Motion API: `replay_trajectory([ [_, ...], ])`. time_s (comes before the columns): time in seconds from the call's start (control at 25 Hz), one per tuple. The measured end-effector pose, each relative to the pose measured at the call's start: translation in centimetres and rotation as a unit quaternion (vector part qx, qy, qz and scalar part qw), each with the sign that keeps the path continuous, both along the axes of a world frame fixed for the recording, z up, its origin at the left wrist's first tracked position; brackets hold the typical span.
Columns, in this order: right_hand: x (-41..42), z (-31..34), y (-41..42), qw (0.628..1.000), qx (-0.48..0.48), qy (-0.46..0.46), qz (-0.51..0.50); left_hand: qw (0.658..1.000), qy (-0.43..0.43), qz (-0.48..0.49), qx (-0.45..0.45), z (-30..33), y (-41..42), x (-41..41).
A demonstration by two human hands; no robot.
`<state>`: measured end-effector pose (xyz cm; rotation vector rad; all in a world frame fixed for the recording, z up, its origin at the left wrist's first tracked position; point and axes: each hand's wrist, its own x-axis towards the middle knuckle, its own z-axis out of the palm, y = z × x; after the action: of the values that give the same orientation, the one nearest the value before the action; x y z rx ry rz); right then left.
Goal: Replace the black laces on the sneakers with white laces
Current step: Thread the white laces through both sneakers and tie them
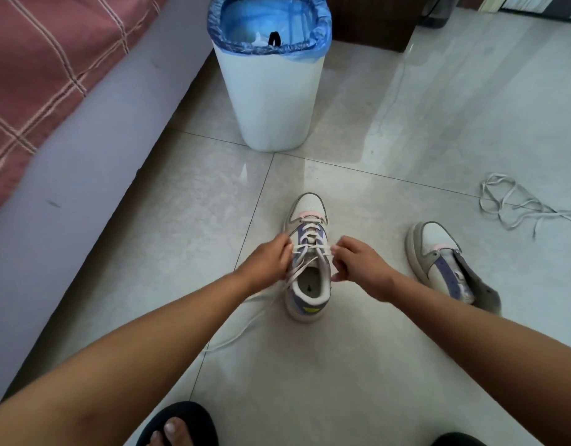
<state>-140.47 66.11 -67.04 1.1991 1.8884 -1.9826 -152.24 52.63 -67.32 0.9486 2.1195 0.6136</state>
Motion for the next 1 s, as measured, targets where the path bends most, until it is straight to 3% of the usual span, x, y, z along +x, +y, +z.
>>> replay_trajectory([
  [0.16, 1.0, -0.3, -0.1, 0.995, 0.082, -0.031, 0.043, 0.998, 0.015, 0.054, 0.019, -0.2, -0.7, 0.7],
  [0.24, -0.3, 0.4, 0.0, 0.992, 0.097, -0.049, 0.061, 0.995, -0.022, 0.102, 0.003, 0.8, 0.9, 0.2],
  [0.4, -2.3, 1.0, 0.3, 0.989, 0.096, -0.071, 0.09, 0.988, -0.109, 0.073, -0.082, 1.4, 3.8, -0.8],
  [0.52, -1.9, 0.5, 0.0, 0.994, -0.046, -0.051, -0.081, 0.935, -0.269, 0.233, -0.001, 0.2, 3.1, -0.3],
  [0.6, -1.3, 0.0, -0.2, 0.981, -0.097, -0.025, -0.166, 0.897, -0.307, 0.312, 0.063, -0.8, 1.9, 0.4],
  [0.72, -1.3, 0.3, 0.1, 0.99, -0.028, -0.041, -0.132, 0.932, -0.225, 0.28, 0.054, -0.7, 1.6, 0.3],
  [0.84, -0.9, 1.5, 0.3, 0.988, 0.098, -0.115, -0.017, 0.966, -0.127, 0.224, -0.008, 0.5, 1.6, -0.1],
  [0.92, -0.2, 2.0, -0.5, 0.968, 0.145, -0.177, 0.1, 0.987, -0.069, 0.131, -0.068, 1.6, 1.1, 0.7],
  [1.0, 0.4, 2.4, -1.9, 0.956, 0.117, -0.22, 0.156, 0.983, 0.064, -0.004, -0.172, 1.3, 0.7, 1.9],
])
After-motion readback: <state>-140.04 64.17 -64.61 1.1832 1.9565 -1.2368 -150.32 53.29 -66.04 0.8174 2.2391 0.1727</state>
